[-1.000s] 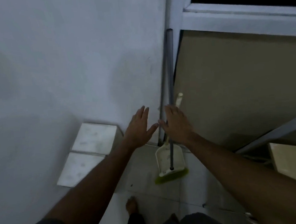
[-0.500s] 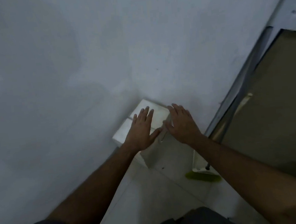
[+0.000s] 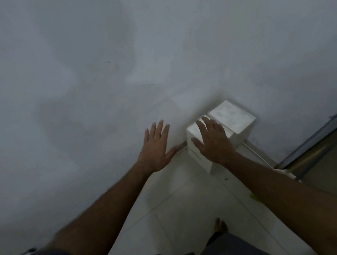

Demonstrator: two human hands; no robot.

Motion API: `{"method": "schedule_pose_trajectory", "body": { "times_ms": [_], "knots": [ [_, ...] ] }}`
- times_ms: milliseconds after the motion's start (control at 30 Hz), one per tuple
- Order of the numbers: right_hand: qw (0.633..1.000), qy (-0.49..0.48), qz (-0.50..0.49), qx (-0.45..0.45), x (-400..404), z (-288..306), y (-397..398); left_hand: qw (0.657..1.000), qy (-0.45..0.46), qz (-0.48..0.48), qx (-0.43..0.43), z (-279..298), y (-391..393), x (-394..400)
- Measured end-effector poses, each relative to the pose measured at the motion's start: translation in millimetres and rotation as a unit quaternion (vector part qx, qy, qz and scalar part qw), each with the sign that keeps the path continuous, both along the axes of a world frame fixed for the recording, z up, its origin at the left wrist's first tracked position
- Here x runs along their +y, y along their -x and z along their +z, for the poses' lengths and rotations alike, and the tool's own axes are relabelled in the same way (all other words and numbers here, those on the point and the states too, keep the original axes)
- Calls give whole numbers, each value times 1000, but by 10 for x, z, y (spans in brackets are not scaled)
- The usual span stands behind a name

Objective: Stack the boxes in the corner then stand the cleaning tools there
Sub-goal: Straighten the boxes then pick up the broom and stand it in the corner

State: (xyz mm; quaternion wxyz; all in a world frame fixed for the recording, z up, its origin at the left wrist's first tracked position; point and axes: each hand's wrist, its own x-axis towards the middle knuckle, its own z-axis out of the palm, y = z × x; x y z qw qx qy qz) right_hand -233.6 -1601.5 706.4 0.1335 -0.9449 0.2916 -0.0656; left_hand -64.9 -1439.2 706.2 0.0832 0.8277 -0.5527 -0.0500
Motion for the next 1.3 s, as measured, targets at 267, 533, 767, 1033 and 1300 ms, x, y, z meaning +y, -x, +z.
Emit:
{"method": "schedule_pose_trajectory", "body": {
  "times_ms": [267,533,767,1033,1300],
  "knots": [
    [989,-11,145,17,970,-92,-950,989,-2,147,19,-159,-477,1417],
    [959,-54,274,52,1976,-621,-1624,956,-30,288,51,-590,-527,2781],
    [943,-68,321,59,2902,-788,-2106,937,-50,342,54,-744,-691,3912],
    [951,-54,298,56,4392,-902,-2422,945,-50,320,52,-894,-1159,5400],
    [963,-73,252,53,5779,-1094,-2688,951,-56,296,68,-1038,-1487,6707]
  ]
}}
